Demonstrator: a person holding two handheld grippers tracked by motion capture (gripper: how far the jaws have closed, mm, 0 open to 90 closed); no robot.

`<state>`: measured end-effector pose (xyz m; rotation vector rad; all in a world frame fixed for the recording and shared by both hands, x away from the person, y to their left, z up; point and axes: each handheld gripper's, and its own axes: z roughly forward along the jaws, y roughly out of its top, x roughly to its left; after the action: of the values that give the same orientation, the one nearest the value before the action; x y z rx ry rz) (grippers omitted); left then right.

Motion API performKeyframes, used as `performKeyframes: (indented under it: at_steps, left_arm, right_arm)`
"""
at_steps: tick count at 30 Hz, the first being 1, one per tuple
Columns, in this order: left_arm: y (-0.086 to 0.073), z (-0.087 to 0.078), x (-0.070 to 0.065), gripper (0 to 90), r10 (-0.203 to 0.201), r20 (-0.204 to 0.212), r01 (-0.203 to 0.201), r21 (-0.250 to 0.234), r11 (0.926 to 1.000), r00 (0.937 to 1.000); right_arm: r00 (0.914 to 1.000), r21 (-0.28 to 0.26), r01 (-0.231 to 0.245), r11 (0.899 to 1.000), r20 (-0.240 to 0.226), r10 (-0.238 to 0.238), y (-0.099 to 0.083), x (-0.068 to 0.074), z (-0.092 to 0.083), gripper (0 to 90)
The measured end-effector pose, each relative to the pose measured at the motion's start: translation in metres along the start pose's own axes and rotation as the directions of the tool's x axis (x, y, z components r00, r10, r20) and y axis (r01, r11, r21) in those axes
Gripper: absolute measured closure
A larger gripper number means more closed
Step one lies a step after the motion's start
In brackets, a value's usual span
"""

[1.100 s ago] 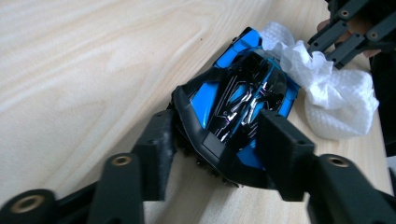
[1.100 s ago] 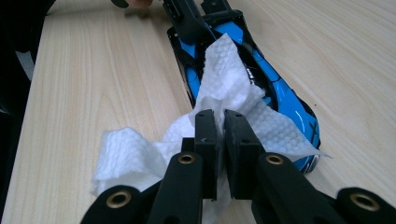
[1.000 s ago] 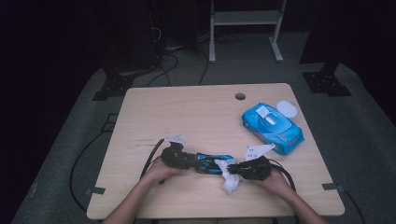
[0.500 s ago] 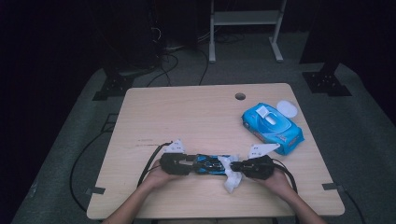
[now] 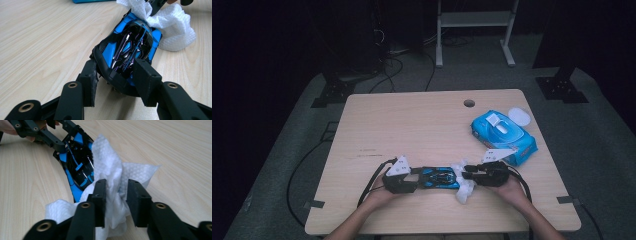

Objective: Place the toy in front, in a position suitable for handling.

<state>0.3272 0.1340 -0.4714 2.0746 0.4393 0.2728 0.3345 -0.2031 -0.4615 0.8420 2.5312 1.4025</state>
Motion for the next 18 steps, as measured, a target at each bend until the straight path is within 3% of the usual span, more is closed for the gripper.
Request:
performKeyframes:
  at_steps: [6,9,15,18]
  left_arm:
    - [0.000,0.000,-0.002,55.3,0.024,-0.010,-0.024,0.000,0.9997,0.9997]
    - [0.000,-0.001,-0.002,55.3,0.034,-0.012,-0.034,-0.002,0.9994,0.9994]
    - [-0.001,-0.002,-0.003,55.2,0.048,-0.014,-0.048,-0.004,0.9988,0.9987]
    - [0.000,-0.002,-0.002,54.9,0.050,-0.011,-0.050,-0.003,0.9988,0.9987]
  right_arm:
    - [0.9948,0.027,-0.076,0.997,-0.065,0.078,0.003,-0.012,0.006,49.8]
    - [0.9882,0.053,-0.088,0.995,-0.121,0.094,0.006,-0.014,0.014,47.3]
    - [0.9765,0.065,-0.118,0.991,-0.174,0.127,0.006,-0.018,0.023,45.8]
    - [0.9759,0.065,-0.112,0.992,-0.181,0.122,0.006,-0.018,0.023,47.0]
